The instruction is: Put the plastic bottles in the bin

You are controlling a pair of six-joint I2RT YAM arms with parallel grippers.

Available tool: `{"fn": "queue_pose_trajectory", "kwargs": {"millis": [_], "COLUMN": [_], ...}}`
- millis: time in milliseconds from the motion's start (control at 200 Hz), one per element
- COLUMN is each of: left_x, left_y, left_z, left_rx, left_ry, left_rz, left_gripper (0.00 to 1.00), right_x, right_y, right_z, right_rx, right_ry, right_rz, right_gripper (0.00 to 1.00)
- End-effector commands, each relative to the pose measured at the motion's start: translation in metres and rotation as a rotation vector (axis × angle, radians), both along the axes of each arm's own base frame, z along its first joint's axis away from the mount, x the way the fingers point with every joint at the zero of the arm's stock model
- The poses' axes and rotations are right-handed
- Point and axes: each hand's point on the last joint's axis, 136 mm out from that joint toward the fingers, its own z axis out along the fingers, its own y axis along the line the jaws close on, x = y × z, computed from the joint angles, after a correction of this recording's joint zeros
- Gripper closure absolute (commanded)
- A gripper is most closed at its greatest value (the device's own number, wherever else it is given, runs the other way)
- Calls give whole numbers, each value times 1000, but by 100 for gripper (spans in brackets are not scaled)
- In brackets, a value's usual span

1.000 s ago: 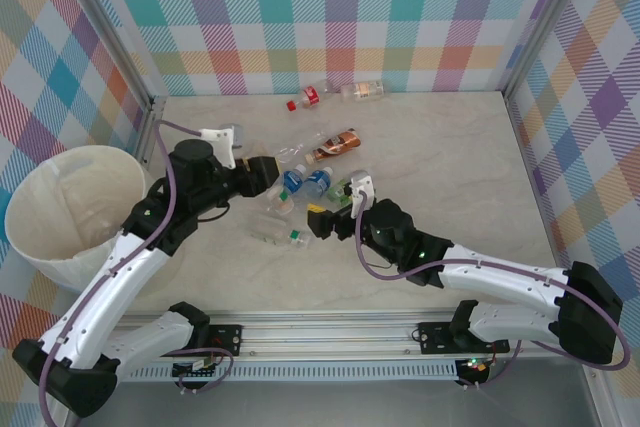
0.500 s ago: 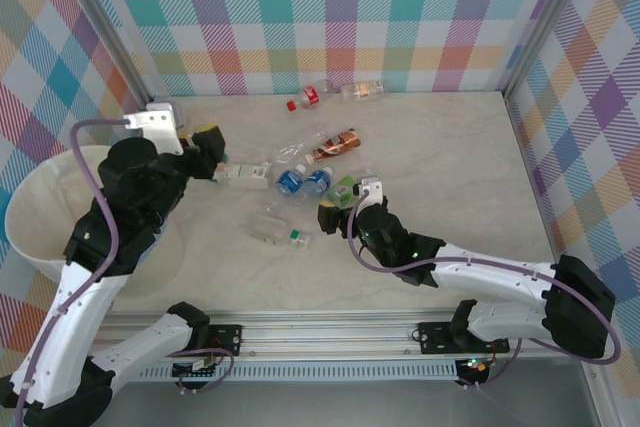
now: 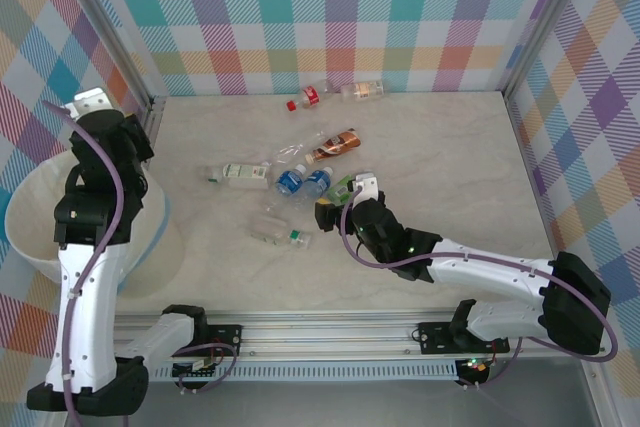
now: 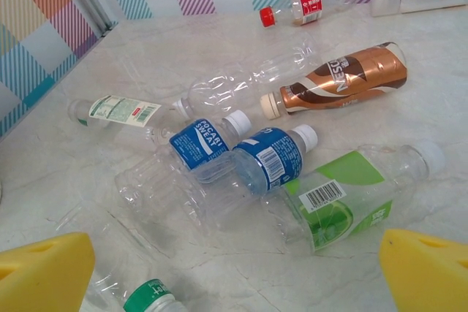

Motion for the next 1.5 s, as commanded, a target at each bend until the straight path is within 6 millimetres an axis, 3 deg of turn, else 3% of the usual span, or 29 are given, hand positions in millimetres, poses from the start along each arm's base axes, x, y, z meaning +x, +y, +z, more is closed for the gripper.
{"fn": "queue_pose_trajectory", "kwargs": {"millis": [0, 80, 210, 395, 550, 600, 710, 840, 1125, 1315, 1495], "left_x": [-20, -28, -38, -63, -78, -84, -87, -88, -67, -31, 14], "left_y": [31, 55, 79, 115, 127, 132, 134, 134, 103, 39, -50], "left_z": [15, 7, -23, -56, -75, -79, -77, -60, -47, -42, -52], "left_rx": [17, 21, -16, 74, 104, 116, 133, 131, 48, -69, -192], "left_ry": [-26, -3, 66, 201, 224, 240, 249, 250, 183, 79, 52], "left_rz": [151, 265, 360, 565, 658, 695, 710, 710, 506, 194, -150], "left_gripper": [68, 68, 67, 56, 55, 44, 2, 0, 0, 0, 0], "right_x": [3, 3, 2, 2, 2, 2, 1, 2, 3, 4, 3], "right_y": [0, 0, 0, 1, 6, 8, 9, 6, -10, -21, -26], "right_z": [7, 7, 7, 7, 8, 7, 2, -1, -11, -22, -28], "right_rx": [-9, -15, -29, -74, -101, -111, -128, -123, -75, -72, -51], "right_ry": [-15, -12, -15, -18, -7, 0, 11, 28, 57, 96, 126], "right_rz": [-2, -2, 3, 22, 47, 54, 60, 36, -55, -126, -160], "right_gripper": [0, 0, 0, 0, 0, 0, 0, 0, 0, 0, 0]}}
